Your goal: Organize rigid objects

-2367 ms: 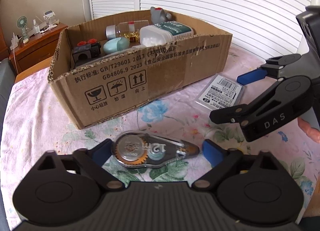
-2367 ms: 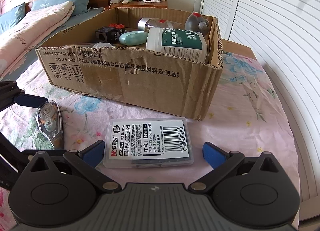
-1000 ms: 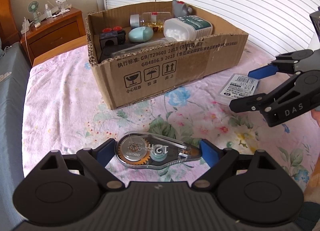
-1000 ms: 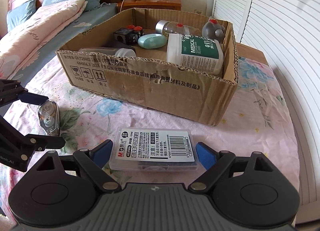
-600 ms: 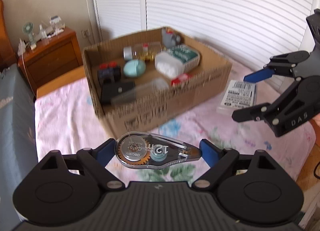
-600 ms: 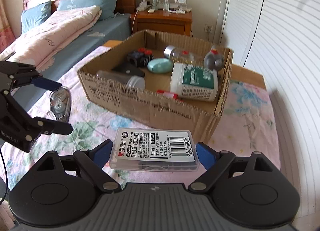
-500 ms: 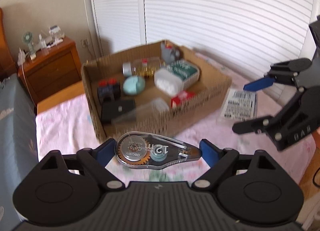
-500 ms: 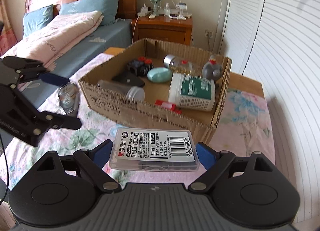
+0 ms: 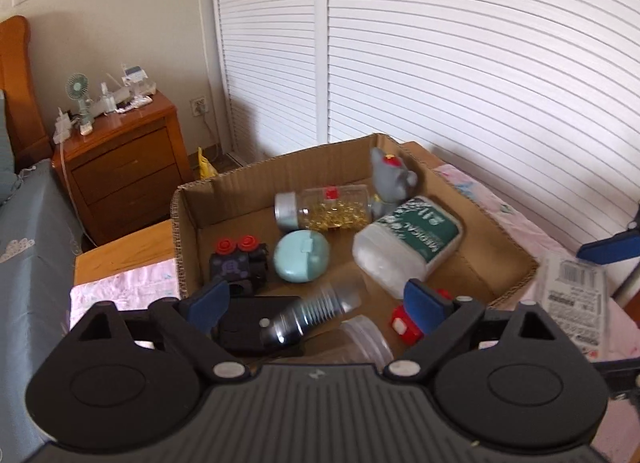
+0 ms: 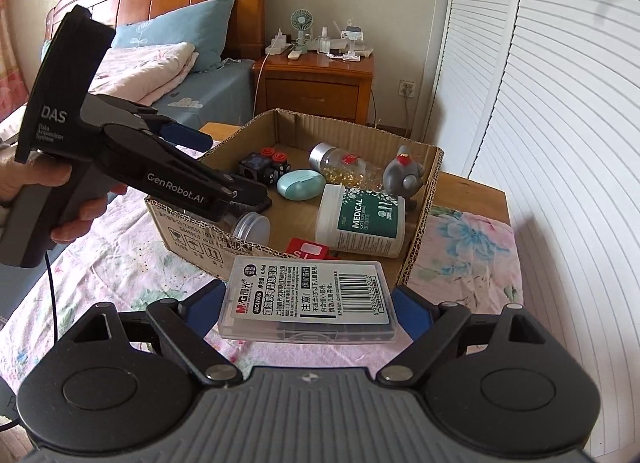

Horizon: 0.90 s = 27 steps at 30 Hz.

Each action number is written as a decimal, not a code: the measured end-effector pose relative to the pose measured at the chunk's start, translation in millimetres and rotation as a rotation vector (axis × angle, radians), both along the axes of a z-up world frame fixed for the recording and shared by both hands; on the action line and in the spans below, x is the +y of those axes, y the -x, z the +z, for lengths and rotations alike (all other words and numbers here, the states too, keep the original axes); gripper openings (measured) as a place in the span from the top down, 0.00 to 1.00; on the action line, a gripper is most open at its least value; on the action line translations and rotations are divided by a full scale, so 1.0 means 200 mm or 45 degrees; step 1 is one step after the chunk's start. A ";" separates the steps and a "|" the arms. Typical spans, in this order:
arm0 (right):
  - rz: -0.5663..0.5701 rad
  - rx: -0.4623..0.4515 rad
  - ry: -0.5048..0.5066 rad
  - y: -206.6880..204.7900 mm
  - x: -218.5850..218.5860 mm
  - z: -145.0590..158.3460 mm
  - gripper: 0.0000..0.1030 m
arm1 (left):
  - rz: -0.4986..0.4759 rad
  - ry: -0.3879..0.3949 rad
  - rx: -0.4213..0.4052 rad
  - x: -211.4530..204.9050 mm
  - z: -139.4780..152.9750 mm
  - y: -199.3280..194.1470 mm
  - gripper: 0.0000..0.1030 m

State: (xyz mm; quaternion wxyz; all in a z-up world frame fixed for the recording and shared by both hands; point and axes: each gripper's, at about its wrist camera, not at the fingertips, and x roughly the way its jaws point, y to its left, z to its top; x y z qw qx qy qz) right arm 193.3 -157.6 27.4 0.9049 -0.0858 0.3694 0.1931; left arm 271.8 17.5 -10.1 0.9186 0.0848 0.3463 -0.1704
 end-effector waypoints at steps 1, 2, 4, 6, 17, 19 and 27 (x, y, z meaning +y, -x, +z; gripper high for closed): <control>0.000 -0.001 0.000 0.00 0.00 0.00 0.11 | 0.014 -0.005 -0.006 0.01 -0.01 0.01 0.05; 0.002 -0.002 0.001 0.00 0.00 0.00 0.11 | 0.021 -0.005 -0.009 0.03 -0.01 0.03 0.05; 0.006 -0.001 0.004 -0.01 0.01 0.00 0.11 | 0.027 0.009 -0.019 0.06 -0.01 0.09 0.05; 0.010 0.001 0.004 -0.02 0.02 0.00 0.11 | 0.033 0.018 -0.034 0.09 -0.01 0.17 0.03; 0.030 0.038 -0.009 -0.18 0.14 0.02 0.11 | 0.166 0.114 -0.001 0.20 -0.06 0.46 0.01; 0.029 0.043 -0.009 -0.23 0.17 0.02 0.12 | 0.200 0.134 -0.002 0.22 -0.06 0.50 0.01; -0.005 0.061 0.030 -0.45 0.32 -0.01 0.20 | 0.261 0.186 0.026 0.26 -0.08 0.54 0.01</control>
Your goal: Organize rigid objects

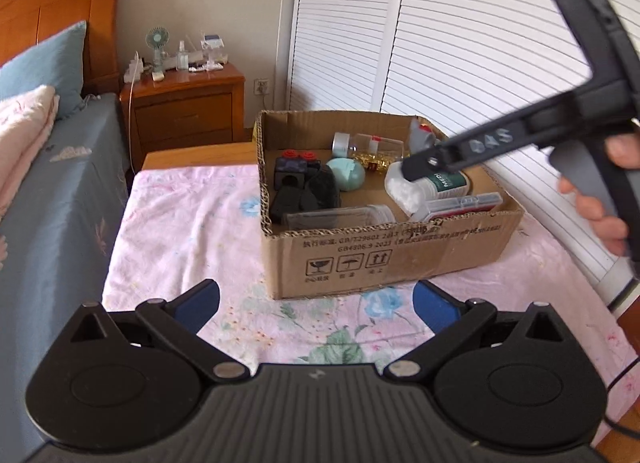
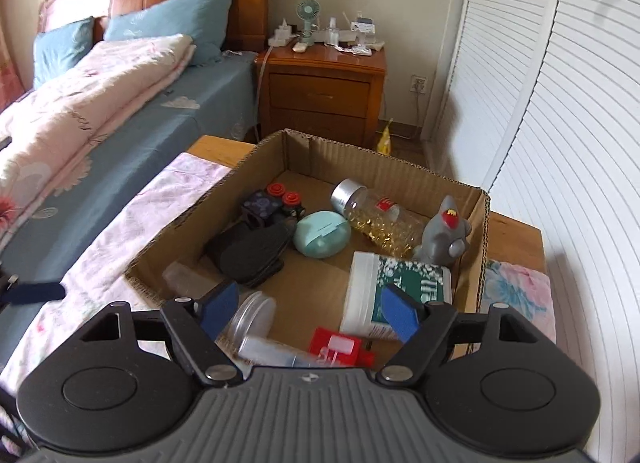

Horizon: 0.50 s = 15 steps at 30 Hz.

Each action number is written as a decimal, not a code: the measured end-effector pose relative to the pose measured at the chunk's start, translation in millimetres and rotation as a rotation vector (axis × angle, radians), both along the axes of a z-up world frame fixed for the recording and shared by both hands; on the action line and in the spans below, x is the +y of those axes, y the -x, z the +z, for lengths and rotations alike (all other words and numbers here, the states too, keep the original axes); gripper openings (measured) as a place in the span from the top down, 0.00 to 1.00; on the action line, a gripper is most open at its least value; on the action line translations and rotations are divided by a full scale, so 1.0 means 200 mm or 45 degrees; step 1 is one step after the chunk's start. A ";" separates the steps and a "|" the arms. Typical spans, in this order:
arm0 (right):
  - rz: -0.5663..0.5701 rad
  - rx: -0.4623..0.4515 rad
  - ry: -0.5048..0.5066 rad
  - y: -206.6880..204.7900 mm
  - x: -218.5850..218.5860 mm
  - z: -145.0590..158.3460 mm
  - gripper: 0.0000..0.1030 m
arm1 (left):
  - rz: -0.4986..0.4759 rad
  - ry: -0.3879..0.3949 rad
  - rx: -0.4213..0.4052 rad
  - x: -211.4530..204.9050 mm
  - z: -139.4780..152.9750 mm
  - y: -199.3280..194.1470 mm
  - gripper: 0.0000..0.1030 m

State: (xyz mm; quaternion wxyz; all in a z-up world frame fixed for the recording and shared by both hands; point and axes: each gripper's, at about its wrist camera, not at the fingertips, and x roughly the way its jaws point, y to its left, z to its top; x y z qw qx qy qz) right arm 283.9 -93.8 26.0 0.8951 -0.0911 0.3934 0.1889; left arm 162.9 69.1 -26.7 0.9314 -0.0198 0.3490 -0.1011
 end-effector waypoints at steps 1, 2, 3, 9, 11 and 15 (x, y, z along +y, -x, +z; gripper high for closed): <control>-0.008 0.016 -0.015 -0.03 0.00 0.00 0.18 | -0.002 -0.003 -0.003 -0.01 0.00 0.01 0.01; -0.017 0.034 -0.046 -0.05 -0.01 0.00 0.16 | -0.005 -0.012 -0.011 -0.01 0.00 0.01 0.01; -0.033 0.046 -0.076 -0.06 -0.02 0.00 0.08 | -0.007 -0.025 -0.019 -0.02 0.00 0.02 0.01; -0.091 0.046 -0.063 -0.03 -0.07 0.01 0.00 | -0.004 -0.075 -0.031 -0.04 0.00 0.04 0.01; -0.086 0.052 -0.056 0.02 -0.09 0.02 0.00 | -0.009 -0.068 -0.030 -0.04 0.00 0.04 0.01; -0.063 0.057 -0.052 0.12 -0.14 0.03 0.00 | -0.008 -0.085 -0.041 -0.07 0.00 0.04 0.01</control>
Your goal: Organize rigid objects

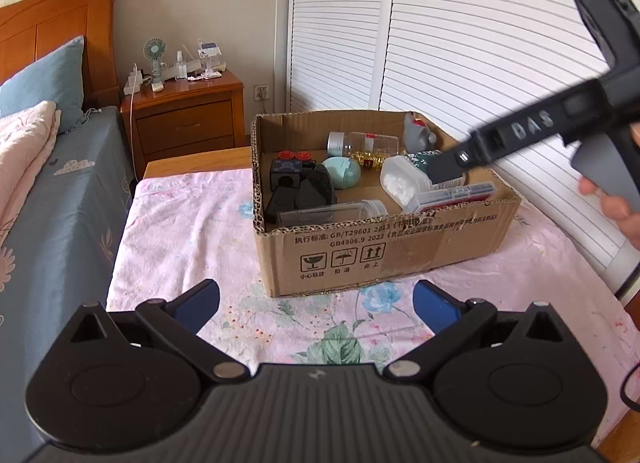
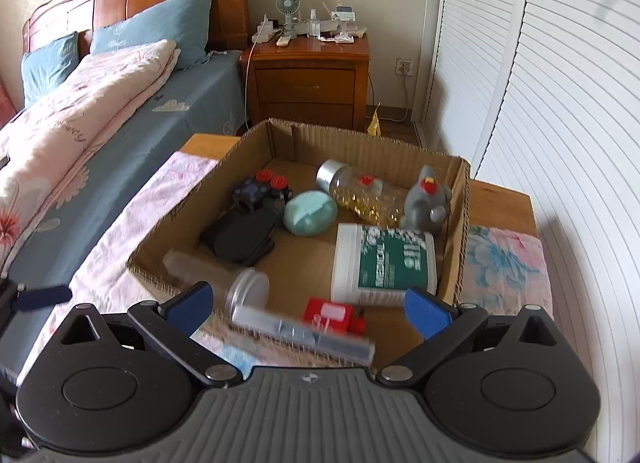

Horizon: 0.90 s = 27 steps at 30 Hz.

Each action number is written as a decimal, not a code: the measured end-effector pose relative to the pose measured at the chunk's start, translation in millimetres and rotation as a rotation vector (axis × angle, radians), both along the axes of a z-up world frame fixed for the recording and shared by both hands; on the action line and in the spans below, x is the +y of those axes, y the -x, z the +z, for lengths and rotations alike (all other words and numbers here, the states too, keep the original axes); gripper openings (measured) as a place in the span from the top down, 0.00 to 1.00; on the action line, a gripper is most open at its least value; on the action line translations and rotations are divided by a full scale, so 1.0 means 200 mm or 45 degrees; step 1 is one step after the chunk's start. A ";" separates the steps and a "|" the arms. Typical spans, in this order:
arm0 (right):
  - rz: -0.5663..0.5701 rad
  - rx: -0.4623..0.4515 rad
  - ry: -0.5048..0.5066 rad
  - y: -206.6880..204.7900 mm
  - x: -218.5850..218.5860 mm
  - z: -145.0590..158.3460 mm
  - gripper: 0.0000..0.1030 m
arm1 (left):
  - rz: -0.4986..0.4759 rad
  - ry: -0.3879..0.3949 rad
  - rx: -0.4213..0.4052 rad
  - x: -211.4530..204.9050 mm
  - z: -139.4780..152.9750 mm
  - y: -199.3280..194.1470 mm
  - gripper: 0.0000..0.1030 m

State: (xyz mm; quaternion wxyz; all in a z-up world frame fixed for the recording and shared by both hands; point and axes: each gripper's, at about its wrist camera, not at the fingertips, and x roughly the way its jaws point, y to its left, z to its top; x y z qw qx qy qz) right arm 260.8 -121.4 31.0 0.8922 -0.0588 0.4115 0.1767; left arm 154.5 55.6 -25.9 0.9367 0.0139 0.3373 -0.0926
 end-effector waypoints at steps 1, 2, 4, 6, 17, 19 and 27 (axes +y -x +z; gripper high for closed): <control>-0.002 0.001 0.015 0.02 0.00 -0.01 0.00 | 0.007 -0.012 -0.004 -0.01 0.00 0.00 0.01; -0.010 0.002 0.034 0.05 -0.01 -0.01 0.00 | 0.013 -0.023 -0.008 -0.01 0.01 0.00 0.01; -0.038 0.012 0.068 0.10 -0.01 -0.03 0.00 | 0.018 -0.038 -0.017 -0.03 0.02 0.00 0.01; -0.086 0.023 0.094 0.16 -0.03 -0.04 0.00 | 0.028 -0.048 -0.016 -0.04 0.04 0.00 0.01; -0.343 0.064 0.059 0.41 -0.09 -0.07 0.00 | 0.139 -0.101 0.101 -0.11 0.17 0.00 0.01; -0.366 0.042 0.049 0.45 -0.09 -0.05 0.00 | 0.146 -0.111 0.092 -0.13 0.19 0.01 0.01; -0.443 -0.050 0.049 0.51 -0.13 0.02 0.00 | 0.178 -0.140 0.062 -0.18 0.25 0.05 0.01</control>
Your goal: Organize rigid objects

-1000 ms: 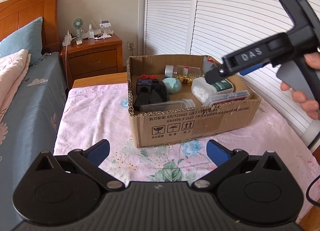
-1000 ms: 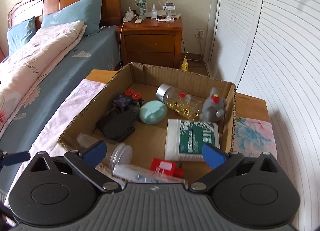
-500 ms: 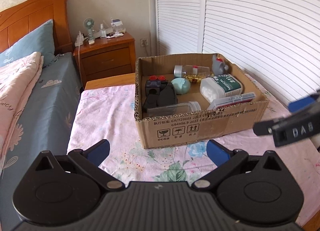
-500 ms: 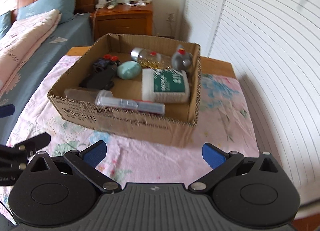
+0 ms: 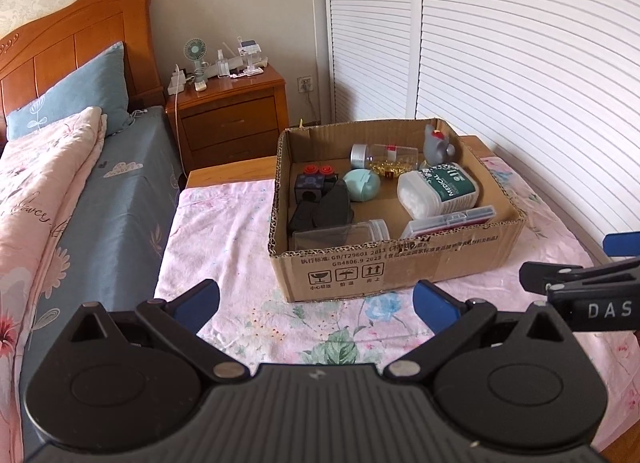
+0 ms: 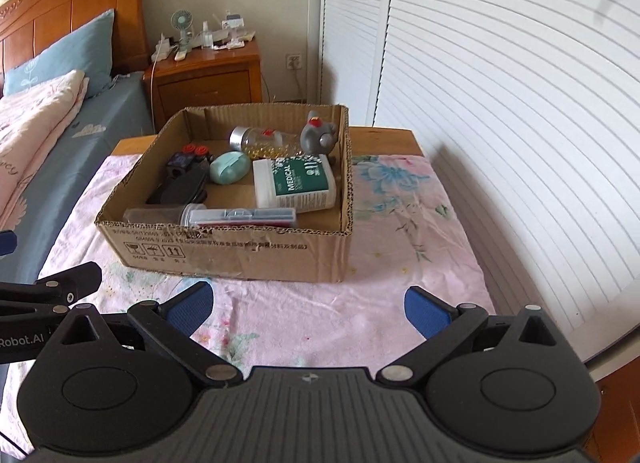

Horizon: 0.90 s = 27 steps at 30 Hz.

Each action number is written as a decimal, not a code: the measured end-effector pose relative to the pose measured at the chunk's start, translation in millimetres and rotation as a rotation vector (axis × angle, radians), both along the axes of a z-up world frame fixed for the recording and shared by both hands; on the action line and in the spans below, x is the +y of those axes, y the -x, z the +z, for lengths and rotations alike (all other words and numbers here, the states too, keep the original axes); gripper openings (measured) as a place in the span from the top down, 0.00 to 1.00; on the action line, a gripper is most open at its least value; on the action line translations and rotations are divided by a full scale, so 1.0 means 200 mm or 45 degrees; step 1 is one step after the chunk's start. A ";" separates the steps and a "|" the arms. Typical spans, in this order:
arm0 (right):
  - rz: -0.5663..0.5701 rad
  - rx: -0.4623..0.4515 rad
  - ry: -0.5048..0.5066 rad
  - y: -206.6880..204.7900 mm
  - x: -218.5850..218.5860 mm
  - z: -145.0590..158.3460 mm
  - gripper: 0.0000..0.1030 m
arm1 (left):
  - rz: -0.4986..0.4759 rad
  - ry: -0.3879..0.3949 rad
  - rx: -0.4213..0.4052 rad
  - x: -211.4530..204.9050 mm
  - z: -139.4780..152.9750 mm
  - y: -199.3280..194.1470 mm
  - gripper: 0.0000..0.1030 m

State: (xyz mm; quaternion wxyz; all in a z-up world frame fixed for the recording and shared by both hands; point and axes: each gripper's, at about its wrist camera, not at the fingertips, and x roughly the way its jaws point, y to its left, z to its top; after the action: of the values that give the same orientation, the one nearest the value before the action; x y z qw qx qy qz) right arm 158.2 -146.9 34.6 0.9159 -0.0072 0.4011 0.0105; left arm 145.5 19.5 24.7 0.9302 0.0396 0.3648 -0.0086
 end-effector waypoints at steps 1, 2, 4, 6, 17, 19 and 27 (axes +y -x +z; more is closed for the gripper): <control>-0.002 -0.003 0.000 0.00 -0.01 0.00 0.00 | 0.001 0.001 0.000 0.00 0.00 0.00 0.01; -0.006 -0.008 0.000 0.01 -0.01 0.01 0.00 | -0.002 0.003 -0.001 -0.01 0.01 0.01 0.01; -0.013 -0.014 0.003 0.02 -0.02 0.01 0.00 | -0.001 0.004 -0.004 -0.01 0.02 0.01 0.01; -0.023 -0.019 0.003 0.02 -0.03 0.01 0.00 | -0.002 -0.002 -0.011 -0.02 0.03 0.02 0.01; -0.029 -0.023 0.005 0.03 -0.04 0.02 0.00 | 0.004 -0.022 -0.016 -0.04 0.03 0.02 0.01; -0.028 -0.024 0.005 0.03 -0.04 0.02 0.00 | 0.004 -0.022 -0.015 -0.04 0.03 0.02 0.01; -0.029 -0.027 0.009 0.04 -0.04 0.02 0.00 | 0.007 -0.022 -0.019 -0.04 0.04 0.02 0.01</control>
State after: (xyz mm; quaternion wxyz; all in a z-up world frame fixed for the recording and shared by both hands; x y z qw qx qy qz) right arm 150.1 -155.3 38.8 0.9201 -0.0059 0.3916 -0.0012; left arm 140.7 11.1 32.3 0.9325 0.0468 0.3582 -0.0027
